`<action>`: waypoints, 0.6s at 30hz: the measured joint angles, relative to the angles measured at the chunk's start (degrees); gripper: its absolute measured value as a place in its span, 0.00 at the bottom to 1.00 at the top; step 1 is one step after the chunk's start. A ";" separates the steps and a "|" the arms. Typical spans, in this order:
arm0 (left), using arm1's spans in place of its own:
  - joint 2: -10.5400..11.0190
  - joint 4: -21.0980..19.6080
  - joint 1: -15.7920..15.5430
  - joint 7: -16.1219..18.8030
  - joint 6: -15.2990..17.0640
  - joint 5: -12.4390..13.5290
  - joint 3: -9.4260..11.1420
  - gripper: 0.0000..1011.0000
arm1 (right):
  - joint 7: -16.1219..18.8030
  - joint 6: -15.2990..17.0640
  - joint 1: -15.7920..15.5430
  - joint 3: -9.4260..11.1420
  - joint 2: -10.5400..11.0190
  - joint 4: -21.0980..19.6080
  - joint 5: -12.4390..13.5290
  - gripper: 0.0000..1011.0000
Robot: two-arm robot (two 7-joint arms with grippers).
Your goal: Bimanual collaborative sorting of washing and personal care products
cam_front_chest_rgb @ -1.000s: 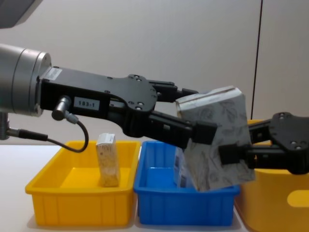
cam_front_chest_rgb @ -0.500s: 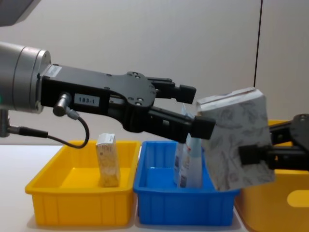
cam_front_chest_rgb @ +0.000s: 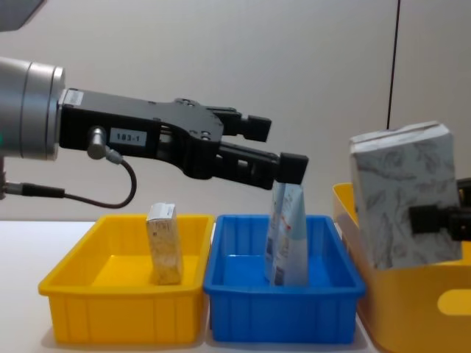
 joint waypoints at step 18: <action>1.06 -3.07 4.04 8.17 3.21 0.04 -0.94 0.99 | -13.17 -2.36 -5.72 5.86 -0.54 -2.07 0.42 0.29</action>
